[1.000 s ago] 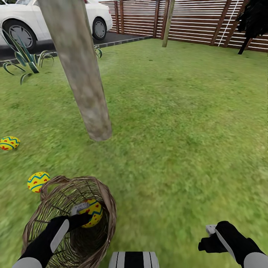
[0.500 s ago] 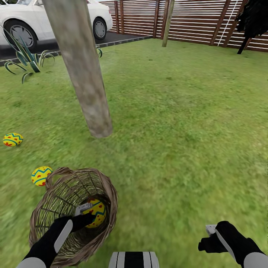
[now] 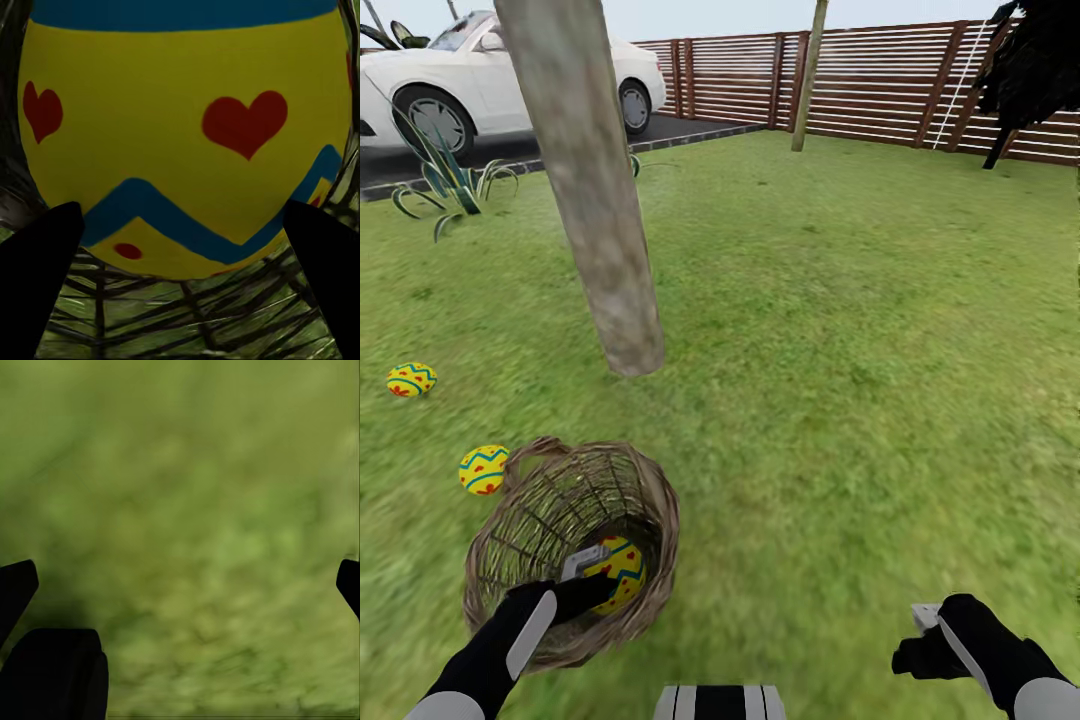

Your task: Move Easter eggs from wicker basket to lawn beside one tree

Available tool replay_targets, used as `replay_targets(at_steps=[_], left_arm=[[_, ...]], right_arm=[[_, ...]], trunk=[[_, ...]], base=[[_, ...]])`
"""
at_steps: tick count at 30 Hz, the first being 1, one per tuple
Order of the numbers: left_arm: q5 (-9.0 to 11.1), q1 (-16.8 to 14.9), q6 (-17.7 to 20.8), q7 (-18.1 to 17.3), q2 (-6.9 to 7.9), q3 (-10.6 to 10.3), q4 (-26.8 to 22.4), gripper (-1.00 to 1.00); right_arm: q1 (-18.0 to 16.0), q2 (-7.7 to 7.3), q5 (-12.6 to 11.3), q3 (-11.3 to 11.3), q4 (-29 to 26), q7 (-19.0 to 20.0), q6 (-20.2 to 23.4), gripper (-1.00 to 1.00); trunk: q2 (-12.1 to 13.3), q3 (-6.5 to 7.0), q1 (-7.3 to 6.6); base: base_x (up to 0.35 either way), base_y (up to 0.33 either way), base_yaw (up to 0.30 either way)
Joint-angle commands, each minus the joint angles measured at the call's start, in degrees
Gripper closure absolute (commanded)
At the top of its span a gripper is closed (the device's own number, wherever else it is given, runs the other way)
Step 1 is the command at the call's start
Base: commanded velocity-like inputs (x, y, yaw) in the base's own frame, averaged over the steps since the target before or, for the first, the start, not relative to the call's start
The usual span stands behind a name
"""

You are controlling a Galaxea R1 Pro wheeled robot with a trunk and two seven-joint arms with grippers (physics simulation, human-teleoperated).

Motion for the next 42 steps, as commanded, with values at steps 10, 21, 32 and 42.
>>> replay_targets(at_steps=[10, 21, 32, 42], left_arm=[[0.23, -0.03, 0.09, -0.34, 0.05, -0.04, -0.09, 1.00], [0.11, -0.01, 0.07, -0.14, -0.74, -0.11, -0.15, 1.00], [0.14, -0.01, 0.00, 0.00, -1.14, -0.13, -0.08, 1.00], [0.10, -0.02, 0.02, -0.06, -1.15, -0.18, -0.16, 1.00]], right_arm=[[-0.02, -0.07, -0.30, 0.39, -0.08, -0.01, 0.22, -1.00], [-0.02, -0.07, -0.30, 0.39, -0.08, -0.01, 0.22, -1.00], [-0.02, 0.02, -0.30, 0.42, -0.07, -0.01, 0.22, -1.00], [-0.02, 0.02, -0.30, 0.41, -0.05, -0.01, 0.22, -1.00]], trunk=[[0.09, 1.74, -0.25], [0.14, 2.62, -0.35], [0.29, 5.06, -0.64], [0.42, 7.28, -0.89]], base=[[-0.198, 0.000, 0.000], [0.000, 0.000, 0.000], [0.000, 0.000, 0.000], [0.000, 0.000, 0.000]])
